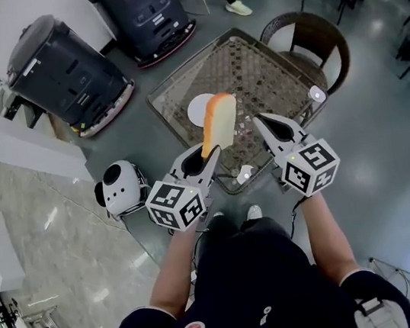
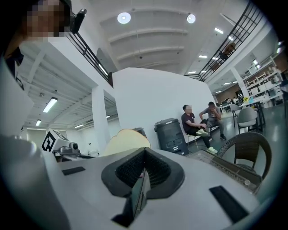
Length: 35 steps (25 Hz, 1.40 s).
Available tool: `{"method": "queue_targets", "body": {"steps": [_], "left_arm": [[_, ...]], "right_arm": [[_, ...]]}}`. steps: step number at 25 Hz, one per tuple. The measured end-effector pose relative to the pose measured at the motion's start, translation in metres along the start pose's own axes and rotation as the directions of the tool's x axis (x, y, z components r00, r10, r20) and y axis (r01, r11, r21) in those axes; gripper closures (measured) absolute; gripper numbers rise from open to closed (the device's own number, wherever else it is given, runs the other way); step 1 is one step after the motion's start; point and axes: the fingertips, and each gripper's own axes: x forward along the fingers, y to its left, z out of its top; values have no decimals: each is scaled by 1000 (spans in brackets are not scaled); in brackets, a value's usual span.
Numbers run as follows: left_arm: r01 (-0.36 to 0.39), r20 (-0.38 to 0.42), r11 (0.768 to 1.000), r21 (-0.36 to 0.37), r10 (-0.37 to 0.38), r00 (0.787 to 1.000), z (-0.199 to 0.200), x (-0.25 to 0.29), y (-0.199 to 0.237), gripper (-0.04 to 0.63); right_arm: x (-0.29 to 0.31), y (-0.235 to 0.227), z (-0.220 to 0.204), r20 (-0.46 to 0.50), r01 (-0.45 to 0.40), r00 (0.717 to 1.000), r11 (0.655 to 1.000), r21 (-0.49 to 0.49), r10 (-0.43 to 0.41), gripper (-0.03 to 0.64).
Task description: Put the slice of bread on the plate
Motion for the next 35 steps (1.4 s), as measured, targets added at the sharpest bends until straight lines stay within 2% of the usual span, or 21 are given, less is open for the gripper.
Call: {"method": "queue_targets", "body": {"steps": [18, 28, 35], "left_arm": [[5, 14, 1000, 4, -5, 1000, 18, 38, 19, 502], [3, -37, 999, -40, -5, 999, -6, 51, 57, 502], [-7, -102, 997, -83, -2, 995, -39, 74, 103, 502]], "right_arm": [[31, -23, 8, -21, -25, 999, 1000, -12, 24, 609], [61, -30, -11, -73, -23, 997, 1000, 3, 23, 609], [95, -48, -45, -164, 14, 986, 999, 33, -8, 609]]}}
